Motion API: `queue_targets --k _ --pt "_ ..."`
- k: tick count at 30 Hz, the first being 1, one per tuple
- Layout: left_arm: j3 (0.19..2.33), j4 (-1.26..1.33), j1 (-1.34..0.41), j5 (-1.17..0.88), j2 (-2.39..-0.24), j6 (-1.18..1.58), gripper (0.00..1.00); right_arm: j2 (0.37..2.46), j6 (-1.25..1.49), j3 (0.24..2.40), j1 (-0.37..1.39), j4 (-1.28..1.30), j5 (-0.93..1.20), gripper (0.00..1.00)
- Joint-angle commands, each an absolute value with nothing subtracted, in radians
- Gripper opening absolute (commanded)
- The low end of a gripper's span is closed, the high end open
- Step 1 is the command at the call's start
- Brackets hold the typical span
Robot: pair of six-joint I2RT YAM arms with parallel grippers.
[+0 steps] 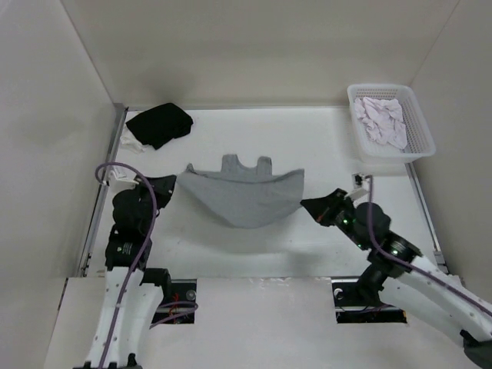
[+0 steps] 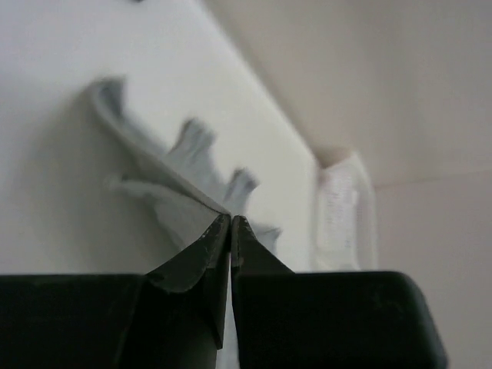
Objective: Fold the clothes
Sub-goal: Fold the tank top
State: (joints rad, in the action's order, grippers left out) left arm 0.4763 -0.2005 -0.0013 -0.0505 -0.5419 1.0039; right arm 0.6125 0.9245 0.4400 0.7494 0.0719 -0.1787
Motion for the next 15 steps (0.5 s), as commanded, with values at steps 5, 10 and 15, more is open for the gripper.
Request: queue_targets --k 5,10,15 --pt "0.944 -0.403 -0.145 0.077 -0.367 0.963 0.00 0.373 0.772 0.894 1.023 0.531 -0.501 0.01" --pt "1.084 -0.471 -0.148 0.069 -0.336 0.956 0.00 0.379 0.746 1.090 1.238 0.592 -0.656 0.01" --pt "1.016 -0.485 -0.143 0.072 -0.330 0.960 0.00 0.435 0.718 1.069 1.325 0.574 -0.745 0.02"
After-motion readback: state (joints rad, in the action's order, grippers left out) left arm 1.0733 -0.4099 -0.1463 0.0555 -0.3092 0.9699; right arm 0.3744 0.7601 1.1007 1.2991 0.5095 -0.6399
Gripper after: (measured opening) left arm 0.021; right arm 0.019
